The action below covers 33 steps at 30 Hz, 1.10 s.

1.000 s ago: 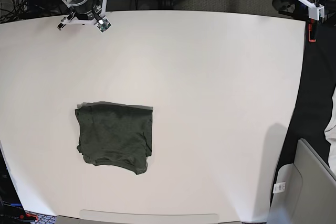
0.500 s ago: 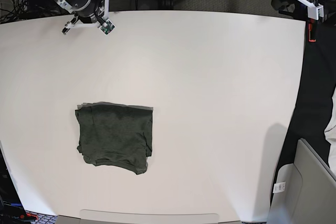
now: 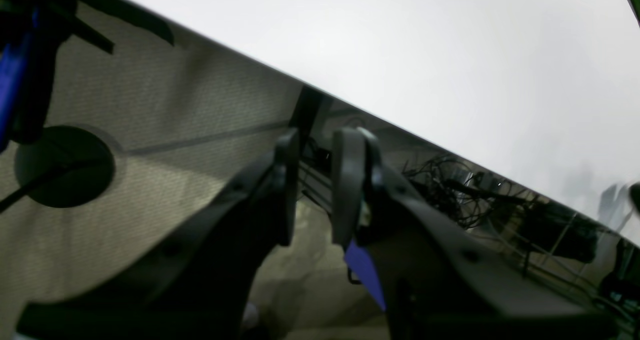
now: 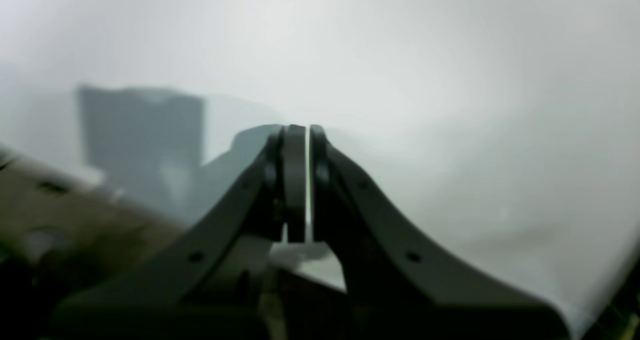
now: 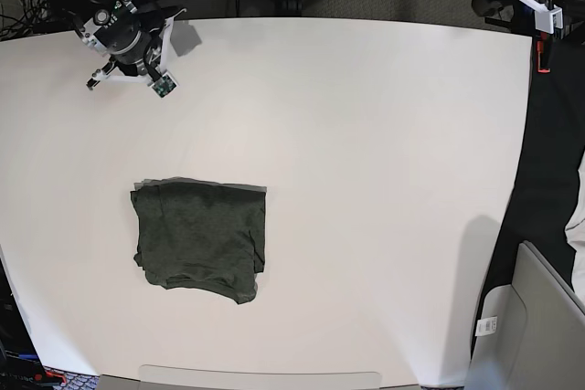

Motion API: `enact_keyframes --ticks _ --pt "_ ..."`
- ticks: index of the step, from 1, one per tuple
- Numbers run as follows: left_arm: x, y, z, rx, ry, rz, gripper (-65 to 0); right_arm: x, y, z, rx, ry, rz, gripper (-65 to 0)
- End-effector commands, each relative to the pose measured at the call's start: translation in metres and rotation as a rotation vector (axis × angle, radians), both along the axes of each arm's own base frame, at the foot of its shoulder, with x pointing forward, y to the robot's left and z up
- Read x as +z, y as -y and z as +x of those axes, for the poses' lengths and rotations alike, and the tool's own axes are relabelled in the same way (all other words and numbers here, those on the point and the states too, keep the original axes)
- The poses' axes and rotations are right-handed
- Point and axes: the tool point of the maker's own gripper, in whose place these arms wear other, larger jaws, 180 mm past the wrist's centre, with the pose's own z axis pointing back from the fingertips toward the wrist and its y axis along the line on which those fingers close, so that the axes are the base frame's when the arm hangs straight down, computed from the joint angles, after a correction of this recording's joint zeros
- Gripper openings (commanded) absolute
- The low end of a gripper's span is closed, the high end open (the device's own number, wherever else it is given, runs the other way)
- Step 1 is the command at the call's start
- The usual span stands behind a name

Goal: Fold the T-shirt properly

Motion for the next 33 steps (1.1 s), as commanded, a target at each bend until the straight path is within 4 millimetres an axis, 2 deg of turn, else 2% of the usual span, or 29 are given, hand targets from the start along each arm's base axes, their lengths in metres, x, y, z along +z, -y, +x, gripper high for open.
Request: enact_keyframes --ticks 1,6,11,12,16,20,24,33 --pt "0.004 0.001 0.003 -0.008 0.016 -0.001 -53.1 0.006 0.0 0.004 0.005 0.026 0.004 -65.0" --pt "0.006 0.001 0.008 -0.007 0.03 -0.002 -53.1 0.001 0.004 -0.009 -0.005 -0.004 -0.001 -65.0" --pt "0.005 0.004 0.014 -0.012 0.046 -0.009 -53.1 0.01 0.057 -0.018 -0.126 0.001 -0.047 -65.0" --pt "0.002 0.009 0.014 -0.021 0.039 -0.024 -53.1 0.013 0.072 -0.023 -0.155 -0.005 -0.057 -65.0" --pt "-0.004 0.027 0.019 -0.058 0.038 -0.065 -53.1 0.028 0.109 -0.037 -0.24 -0.012 -0.027 -65.0" --pt "-0.008 0.041 0.02 -0.085 0.032 -0.098 -53.1 0.045 0.14 -0.06 -0.342 -0.007 0.022 -65.0" --pt "-0.007 0.045 0.025 -0.094 0.041 -0.106 -53.1 0.053 0.145 -0.081 -0.369 -0.026 0.093 -65.0" --pt "-0.007 0.044 0.025 -0.096 0.041 -0.104 -53.1 0.044 0.125 -0.138 -0.406 -0.164 0.209 -65.0"
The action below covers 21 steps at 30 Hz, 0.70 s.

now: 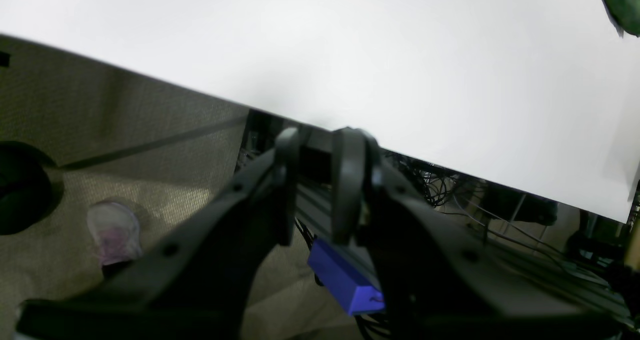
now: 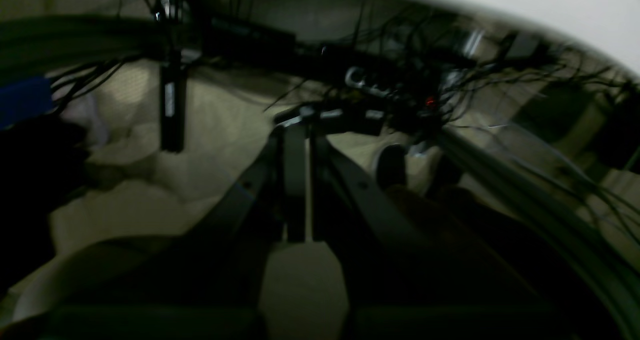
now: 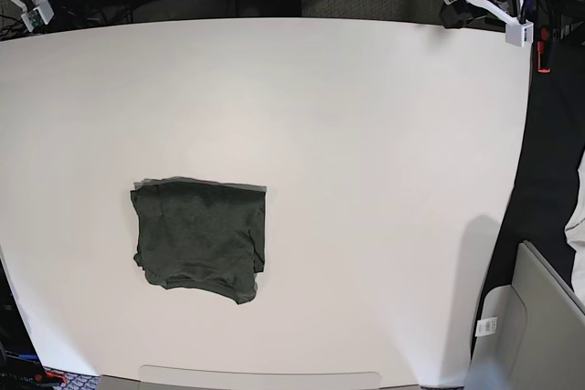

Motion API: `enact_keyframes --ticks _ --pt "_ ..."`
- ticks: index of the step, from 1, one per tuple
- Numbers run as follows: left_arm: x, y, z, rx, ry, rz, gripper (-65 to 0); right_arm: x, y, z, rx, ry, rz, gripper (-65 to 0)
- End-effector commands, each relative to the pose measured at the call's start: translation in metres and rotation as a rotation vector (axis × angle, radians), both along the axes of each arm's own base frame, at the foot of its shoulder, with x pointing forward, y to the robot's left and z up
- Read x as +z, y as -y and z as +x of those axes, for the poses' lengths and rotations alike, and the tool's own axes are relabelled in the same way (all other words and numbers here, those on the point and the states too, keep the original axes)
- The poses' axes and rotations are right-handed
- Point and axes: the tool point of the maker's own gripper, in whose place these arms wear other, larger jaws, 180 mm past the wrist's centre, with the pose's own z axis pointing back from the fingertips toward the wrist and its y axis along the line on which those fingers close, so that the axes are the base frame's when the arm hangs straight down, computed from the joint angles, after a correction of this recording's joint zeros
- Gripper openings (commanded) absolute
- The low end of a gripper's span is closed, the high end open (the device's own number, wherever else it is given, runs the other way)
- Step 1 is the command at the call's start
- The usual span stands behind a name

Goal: Fold the T-shirt properly

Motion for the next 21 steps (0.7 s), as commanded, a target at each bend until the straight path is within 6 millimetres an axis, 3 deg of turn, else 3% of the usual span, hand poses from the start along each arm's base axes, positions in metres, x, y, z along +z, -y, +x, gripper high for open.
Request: enact_keyframes --ticks 1,11,17,21 --pt "0.005 0.0 0.001 -0.011 0.014 0.001 -53.1 0.0 -0.006 -0.01 0.0 -0.017 0.018 -65.0" --pt "-0.008 -0.001 -0.022 -0.067 -0.109 0.043 -53.1 -0.045 -0.078 -0.075 0.102 -0.25 0.103 -65.0" --pt "-0.015 -0.011 -0.032 -0.083 -0.157 0.114 -53.1 -0.066 -0.108 -0.088 0.235 -0.308 0.049 -65.0" --pt "-0.019 -0.015 -0.043 -0.088 -0.193 0.141 -53.1 -0.078 -0.125 -0.086 0.341 -0.318 0.021 -65.0"
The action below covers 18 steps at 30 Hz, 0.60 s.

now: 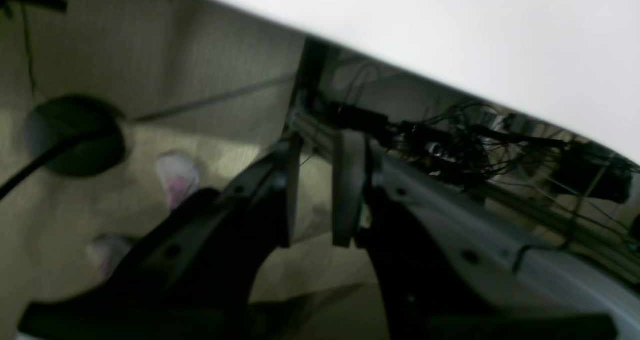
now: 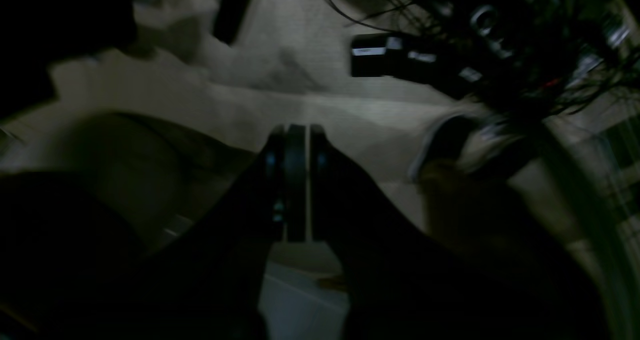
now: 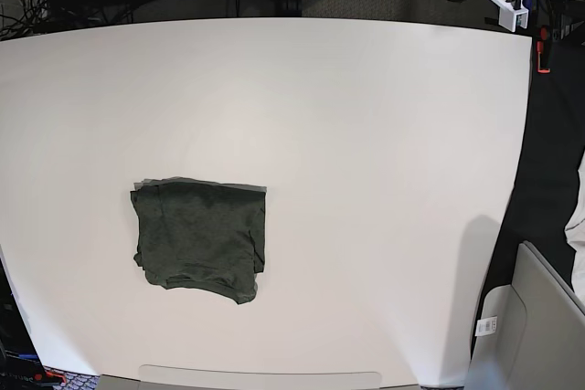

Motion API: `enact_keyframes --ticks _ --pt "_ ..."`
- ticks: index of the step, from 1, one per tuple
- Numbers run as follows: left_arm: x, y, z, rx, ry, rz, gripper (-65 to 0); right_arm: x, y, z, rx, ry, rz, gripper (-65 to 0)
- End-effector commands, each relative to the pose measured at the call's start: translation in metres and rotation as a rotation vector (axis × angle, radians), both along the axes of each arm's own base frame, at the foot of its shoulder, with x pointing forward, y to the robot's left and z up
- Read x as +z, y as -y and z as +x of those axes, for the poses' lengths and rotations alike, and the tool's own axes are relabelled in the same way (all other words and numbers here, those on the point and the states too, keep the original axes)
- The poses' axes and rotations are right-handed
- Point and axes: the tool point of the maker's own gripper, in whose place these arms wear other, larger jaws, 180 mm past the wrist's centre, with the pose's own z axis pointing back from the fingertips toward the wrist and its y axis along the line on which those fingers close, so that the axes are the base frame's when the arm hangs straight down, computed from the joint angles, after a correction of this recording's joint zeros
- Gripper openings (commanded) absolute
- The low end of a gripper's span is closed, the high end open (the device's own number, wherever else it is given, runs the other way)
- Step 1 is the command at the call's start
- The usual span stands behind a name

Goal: Fold the T-shirt properly

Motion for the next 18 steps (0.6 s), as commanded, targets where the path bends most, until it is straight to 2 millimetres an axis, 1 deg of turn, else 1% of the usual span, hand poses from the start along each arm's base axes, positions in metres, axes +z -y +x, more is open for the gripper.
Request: enact_keyframes --ticks 1,3,6,10,13,15,18 --pt "0.003 -0.002 -0.001 -0.015 0.002 0.011 -53.1 0.0 0.001 -0.001 0.033 -0.001 -0.014 -65.0" --pt "0.002 -0.004 -0.003 -0.018 -0.008 0.024 -53.1 -0.004 0.0 0.002 0.059 0.0 -0.041 -65.0" --pt "-0.001 -0.007 -0.017 -0.024 -0.048 0.047 -53.1 -0.01 -0.001 -0.002 0.05 -0.017 -0.082 -65.0" --pt "-0.006 -0.008 -0.023 -0.012 -0.069 0.039 -53.1 -0.022 0.002 0.0 0.049 -0.035 -0.137 -65.0" --pt "-0.023 -0.003 -0.033 -0.015 -0.118 0.014 -53.1 -0.033 0.009 0.007 0.059 -0.045 -0.175 -65.0" --pt "-0.037 0.004 -0.043 -0.066 -0.174 0.025 -53.1 -0.044 0.008 0.01 0.058 -0.05 -0.178 -65.0" --pt "-0.056 0.019 -0.041 -0.136 -0.182 0.045 -53.1 -0.056 0.011 0.013 0.075 -0.05 -0.198 -65.0"
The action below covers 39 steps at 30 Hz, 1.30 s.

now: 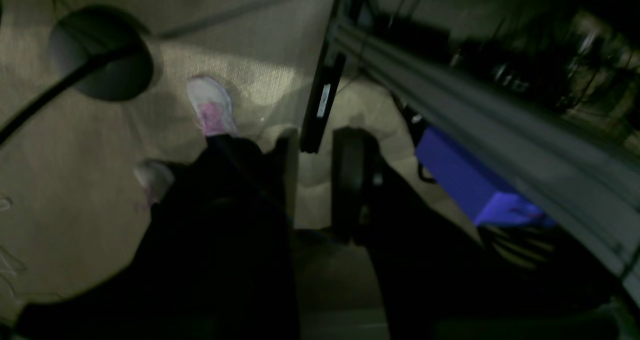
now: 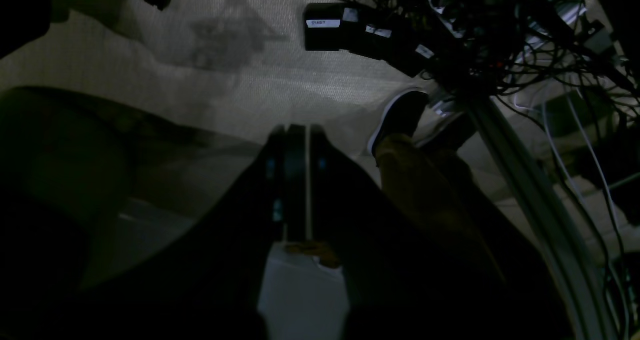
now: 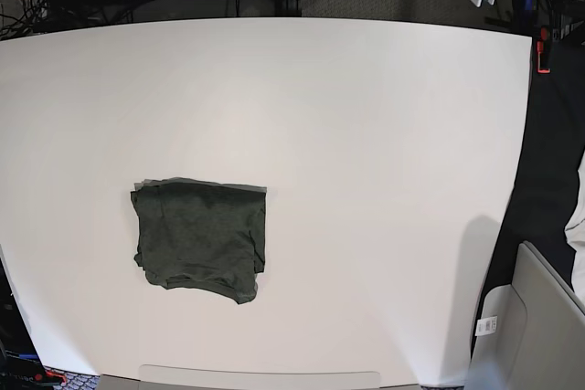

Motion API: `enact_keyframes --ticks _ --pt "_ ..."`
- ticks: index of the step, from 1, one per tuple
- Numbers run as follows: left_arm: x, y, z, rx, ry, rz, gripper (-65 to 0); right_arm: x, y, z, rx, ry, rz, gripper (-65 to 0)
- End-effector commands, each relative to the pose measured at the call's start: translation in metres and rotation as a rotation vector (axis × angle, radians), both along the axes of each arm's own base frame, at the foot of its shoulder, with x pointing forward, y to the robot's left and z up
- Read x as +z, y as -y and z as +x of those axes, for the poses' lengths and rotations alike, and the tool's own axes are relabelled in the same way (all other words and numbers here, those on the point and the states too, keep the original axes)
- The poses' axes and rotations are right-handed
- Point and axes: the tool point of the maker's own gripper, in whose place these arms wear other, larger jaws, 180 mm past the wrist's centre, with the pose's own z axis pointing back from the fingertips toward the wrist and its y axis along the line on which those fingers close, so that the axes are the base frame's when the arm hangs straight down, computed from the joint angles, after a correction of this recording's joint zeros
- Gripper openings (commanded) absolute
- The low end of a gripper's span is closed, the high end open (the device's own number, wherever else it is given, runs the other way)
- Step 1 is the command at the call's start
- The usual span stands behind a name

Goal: Fold the T-shirt properly

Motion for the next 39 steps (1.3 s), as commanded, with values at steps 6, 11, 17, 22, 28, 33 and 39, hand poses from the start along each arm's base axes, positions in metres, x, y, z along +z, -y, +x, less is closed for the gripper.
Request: enact_keyframes --ticks 6,11,17,22,28,33,39 --pt "-0.023 0.025 0.0 -0.111 0.004 0.002 -53.1 -0.021 0.013 -0.001 -0.023 -0.012 0.0 -65.0" --pt "-0.052 0.037 -0.006 -0.118 -0.06 -0.035 -53.1 -0.042 0.026 -0.006 -0.1 -0.035 0.009 -65.0" --pt "-0.065 0.044 -0.011 -0.117 -0.075 -0.05 -53.1 -0.062 0.03 -0.002 -0.116 -0.053 0.037 -65.0" --pt "-0.077 0.056 -0.023 -0.142 -0.1 -0.071 -53.1 -0.079 0.03 0.006 -0.137 -0.056 0.071 -65.0" --pt "-0.097 0.068 -0.028 -0.164 -0.136 -0.089 -53.1 -0.091 0.023 0.023 -0.16 -0.044 0.108 -65.0" --pt "-0.109 0.068 -0.029 -0.158 -0.14 -0.087 -53.1 -0.107 0.025 0.041 -0.262 0.051 0.085 -65.0" --pt "-0.132 0.069 -0.032 -0.157 -0.171 -0.08 -53.1 -0.129 0.008 0.037 -0.343 0.099 0.144 -65.0"
